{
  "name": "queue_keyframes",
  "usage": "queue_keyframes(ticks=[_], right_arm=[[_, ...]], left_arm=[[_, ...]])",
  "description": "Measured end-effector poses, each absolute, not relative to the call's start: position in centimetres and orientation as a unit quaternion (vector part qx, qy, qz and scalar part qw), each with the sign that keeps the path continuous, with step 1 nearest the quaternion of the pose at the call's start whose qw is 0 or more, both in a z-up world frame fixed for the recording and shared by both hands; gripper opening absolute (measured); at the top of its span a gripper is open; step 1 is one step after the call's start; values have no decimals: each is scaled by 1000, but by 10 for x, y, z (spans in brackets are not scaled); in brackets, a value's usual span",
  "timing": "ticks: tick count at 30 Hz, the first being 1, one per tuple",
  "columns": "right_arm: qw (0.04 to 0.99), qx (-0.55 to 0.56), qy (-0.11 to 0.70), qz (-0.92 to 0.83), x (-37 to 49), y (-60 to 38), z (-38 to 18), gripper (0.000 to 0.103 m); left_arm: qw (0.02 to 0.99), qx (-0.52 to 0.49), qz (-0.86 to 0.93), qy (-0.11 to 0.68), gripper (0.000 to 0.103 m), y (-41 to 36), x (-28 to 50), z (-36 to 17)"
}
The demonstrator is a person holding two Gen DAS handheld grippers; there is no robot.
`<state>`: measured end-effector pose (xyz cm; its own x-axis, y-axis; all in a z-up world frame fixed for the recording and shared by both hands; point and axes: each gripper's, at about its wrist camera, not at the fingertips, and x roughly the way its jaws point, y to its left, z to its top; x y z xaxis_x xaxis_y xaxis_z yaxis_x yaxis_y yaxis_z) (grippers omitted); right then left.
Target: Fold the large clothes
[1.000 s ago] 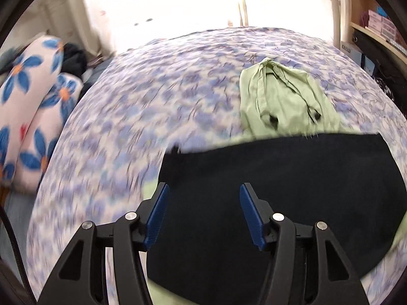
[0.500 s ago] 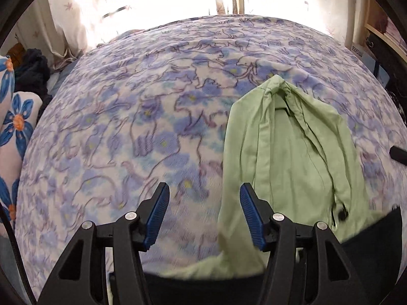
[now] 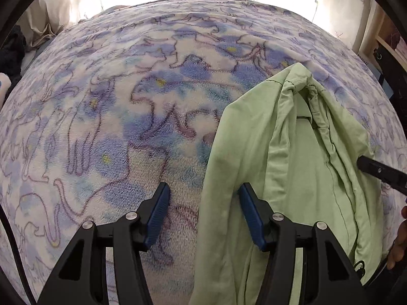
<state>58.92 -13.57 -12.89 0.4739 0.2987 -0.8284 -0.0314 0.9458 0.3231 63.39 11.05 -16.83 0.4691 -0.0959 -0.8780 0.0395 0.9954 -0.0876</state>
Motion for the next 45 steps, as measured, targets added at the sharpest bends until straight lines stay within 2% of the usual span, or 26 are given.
queue_keyframes(ticks=[1,2,3,4,8,13,20,25,31,40,45], right_arm=[[848,136,503,99,590,-134,-132,33],[851,136,497,102,589,-131,-132,29],[857,126,489,103,586,-127,-130,11],[861,119,482,106,583,-123,-127,6],[885,116,436,113,560,-118,-94,2],[908,120,372,150,503,-125,-26,2],[926,58,312,207,374,-127,39,5],[907,-11,372,197,302,-133,37,16],[896,-9,405,182,234,-152,42,16],[886,9,413,212,143,-147,82,17],[875,27,422,235,115,-138,79,26]], left_arm=[[857,-38,-50,512,26,111,634,-168],[855,-52,-65,512,3,111,634,-166],[857,-57,-67,508,3,110,633,-164],[862,-50,-60,501,2,109,629,-159],[879,-28,-59,473,1,104,607,-130],[894,-20,-81,440,1,113,561,-74],[903,-42,-118,411,2,158,438,-11],[884,5,-116,453,5,175,356,-13],[871,30,-97,481,5,194,269,-4],[875,48,-124,466,10,177,183,39],[873,44,-150,463,19,150,153,41]])
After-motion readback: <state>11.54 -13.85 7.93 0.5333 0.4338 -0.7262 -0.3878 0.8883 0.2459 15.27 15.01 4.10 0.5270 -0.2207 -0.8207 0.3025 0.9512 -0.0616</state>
